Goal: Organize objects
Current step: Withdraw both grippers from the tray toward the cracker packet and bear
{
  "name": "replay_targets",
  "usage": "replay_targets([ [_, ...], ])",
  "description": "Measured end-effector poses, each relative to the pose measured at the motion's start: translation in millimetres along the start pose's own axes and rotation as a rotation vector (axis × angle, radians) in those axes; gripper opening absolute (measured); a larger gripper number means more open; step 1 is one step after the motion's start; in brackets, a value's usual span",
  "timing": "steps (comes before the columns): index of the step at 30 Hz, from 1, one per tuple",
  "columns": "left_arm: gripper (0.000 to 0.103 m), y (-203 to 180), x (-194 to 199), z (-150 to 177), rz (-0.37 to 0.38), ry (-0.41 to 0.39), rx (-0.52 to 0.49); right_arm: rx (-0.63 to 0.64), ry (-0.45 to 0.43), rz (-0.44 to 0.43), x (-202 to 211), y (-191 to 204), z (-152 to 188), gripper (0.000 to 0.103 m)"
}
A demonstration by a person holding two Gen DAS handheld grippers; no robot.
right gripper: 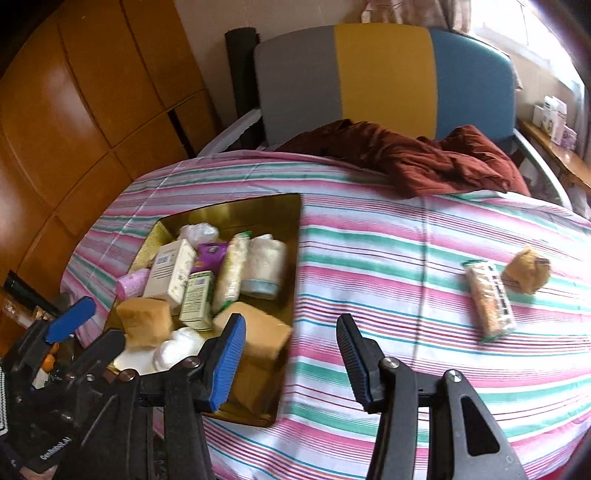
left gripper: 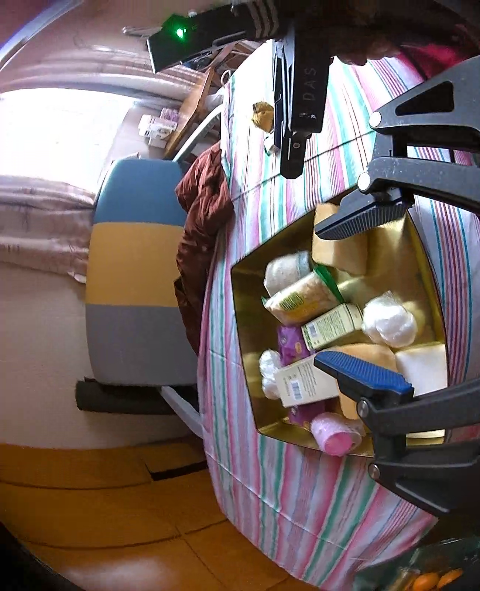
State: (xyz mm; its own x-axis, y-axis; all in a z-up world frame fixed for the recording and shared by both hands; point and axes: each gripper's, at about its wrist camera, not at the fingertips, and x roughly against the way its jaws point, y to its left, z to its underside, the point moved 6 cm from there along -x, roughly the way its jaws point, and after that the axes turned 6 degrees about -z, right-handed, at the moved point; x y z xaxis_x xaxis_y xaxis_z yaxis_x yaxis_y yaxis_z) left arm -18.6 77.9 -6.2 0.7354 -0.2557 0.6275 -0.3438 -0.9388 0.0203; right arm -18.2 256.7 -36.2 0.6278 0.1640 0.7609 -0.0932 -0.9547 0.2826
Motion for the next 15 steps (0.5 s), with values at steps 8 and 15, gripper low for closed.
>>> replay_targets([
  [8,0.064,-42.9,2.3,-17.6,0.068,-0.017,-0.078,-0.066,-0.033,0.088,28.3,-56.2,0.4,0.052],
  [15,0.064,-90.6,-2.6,-31.6,0.140,-0.018,-0.154,-0.173,-0.062,0.165,54.8,-120.0,5.5,0.052],
])
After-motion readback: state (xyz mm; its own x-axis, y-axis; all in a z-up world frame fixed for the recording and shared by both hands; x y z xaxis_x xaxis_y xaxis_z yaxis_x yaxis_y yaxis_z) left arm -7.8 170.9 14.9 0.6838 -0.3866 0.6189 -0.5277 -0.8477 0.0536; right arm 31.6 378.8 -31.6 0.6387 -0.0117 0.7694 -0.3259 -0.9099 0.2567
